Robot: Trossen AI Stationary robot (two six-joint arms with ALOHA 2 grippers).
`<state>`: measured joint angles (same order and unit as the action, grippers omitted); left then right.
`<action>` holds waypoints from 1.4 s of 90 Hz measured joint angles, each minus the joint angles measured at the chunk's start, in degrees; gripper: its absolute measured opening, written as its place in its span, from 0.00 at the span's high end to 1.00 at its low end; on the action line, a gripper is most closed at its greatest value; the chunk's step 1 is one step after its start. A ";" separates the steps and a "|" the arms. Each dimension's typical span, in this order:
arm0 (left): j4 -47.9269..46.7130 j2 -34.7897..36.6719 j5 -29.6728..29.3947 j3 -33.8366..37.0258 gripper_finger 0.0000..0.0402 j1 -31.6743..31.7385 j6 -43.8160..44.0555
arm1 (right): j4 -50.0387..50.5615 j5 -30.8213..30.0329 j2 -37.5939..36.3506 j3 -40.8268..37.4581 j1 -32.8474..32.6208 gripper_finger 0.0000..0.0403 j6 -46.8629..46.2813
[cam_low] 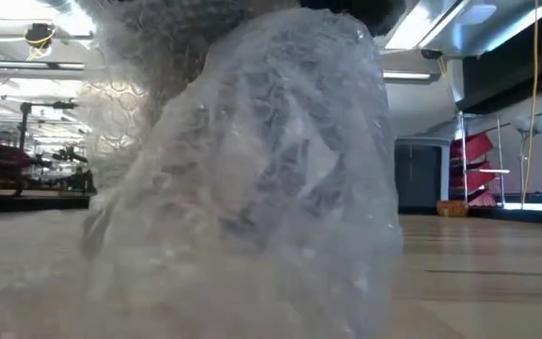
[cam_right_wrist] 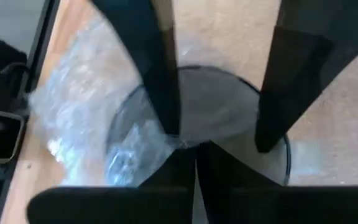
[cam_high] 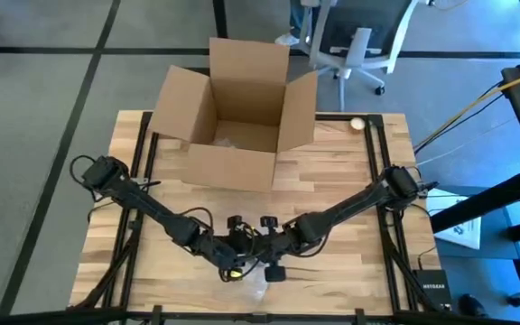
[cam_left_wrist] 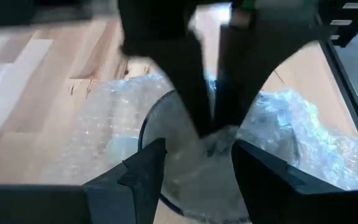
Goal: Wrap mug
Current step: Wrap the white mug with transparent bubble wrap
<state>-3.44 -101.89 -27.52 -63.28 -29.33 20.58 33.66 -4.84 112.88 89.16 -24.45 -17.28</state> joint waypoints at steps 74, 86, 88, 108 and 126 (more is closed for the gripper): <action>0.35 0.37 0.40 -0.03 0.58 -2.45 0.81 | 4.00 -1.85 8.28 5.84 -0.49 1.00 -2.08; 0.08 0.42 0.20 -0.03 0.58 -3.00 -0.19 | 2.72 -1.72 8.21 5.64 0.16 1.00 -1.78; 0.02 0.42 -0.01 -0.03 0.58 -3.08 -0.34 | 2.35 -1.66 8.24 5.61 0.27 1.00 -1.60; -0.09 0.44 -0.32 -0.04 0.58 -3.12 -1.51 | 4.29 0.18 7.82 6.63 0.50 1.00 0.11; 0.03 0.66 -0.53 -0.15 0.58 -3.21 -1.49 | 15.21 0.59 6.75 12.33 -0.29 1.00 -0.03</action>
<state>-3.42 -101.23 -28.04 -63.42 -32.54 19.09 48.88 -4.25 119.63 101.50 -24.73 -17.30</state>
